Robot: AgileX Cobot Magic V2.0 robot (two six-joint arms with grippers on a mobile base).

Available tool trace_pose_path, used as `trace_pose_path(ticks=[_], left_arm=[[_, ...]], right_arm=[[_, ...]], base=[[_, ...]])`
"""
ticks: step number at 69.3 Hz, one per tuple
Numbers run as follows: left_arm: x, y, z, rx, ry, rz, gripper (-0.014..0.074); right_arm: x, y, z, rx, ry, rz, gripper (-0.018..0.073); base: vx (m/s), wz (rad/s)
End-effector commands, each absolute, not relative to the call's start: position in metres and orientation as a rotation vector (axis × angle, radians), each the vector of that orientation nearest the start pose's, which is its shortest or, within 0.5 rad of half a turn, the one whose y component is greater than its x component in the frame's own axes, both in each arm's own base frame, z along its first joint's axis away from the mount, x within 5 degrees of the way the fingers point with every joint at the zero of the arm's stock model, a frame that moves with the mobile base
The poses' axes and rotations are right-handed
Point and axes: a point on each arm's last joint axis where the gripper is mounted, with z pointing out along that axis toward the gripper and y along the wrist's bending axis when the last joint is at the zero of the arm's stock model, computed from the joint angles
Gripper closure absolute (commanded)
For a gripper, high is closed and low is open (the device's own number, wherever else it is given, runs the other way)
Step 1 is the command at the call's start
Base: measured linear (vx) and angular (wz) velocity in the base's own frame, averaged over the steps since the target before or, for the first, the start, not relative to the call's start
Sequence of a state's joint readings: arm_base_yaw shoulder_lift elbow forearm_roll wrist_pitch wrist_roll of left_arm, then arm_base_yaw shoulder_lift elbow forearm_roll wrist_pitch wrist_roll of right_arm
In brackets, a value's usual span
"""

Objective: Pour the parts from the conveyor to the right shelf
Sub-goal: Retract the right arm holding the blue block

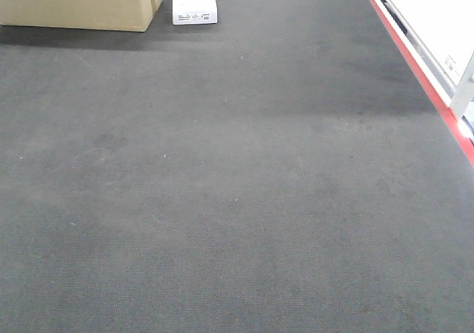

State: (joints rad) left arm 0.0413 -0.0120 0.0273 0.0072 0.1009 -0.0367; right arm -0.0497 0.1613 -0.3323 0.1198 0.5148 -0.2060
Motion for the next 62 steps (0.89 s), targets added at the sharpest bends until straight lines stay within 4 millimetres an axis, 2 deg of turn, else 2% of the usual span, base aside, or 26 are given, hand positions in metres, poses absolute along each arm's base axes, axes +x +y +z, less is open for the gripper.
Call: trace_pose_path(ticks=[1, 62], left_arm=[[0.0545, 0.002, 0.21, -0.06, 1.487, -0.007, 0.0603], [0.0545, 0.002, 0.21, -0.06, 1.487, -0.007, 0.0603]], right_arm=[[0.0516, 0.0018, 0.2843, -0.087, 1.725, -0.076, 0.0564], [0.0513, 0.0017, 0.2853, -0.086, 1.712, -0.08, 0.0564]], base=[[0.0, 0.0], [0.0, 0.0]])
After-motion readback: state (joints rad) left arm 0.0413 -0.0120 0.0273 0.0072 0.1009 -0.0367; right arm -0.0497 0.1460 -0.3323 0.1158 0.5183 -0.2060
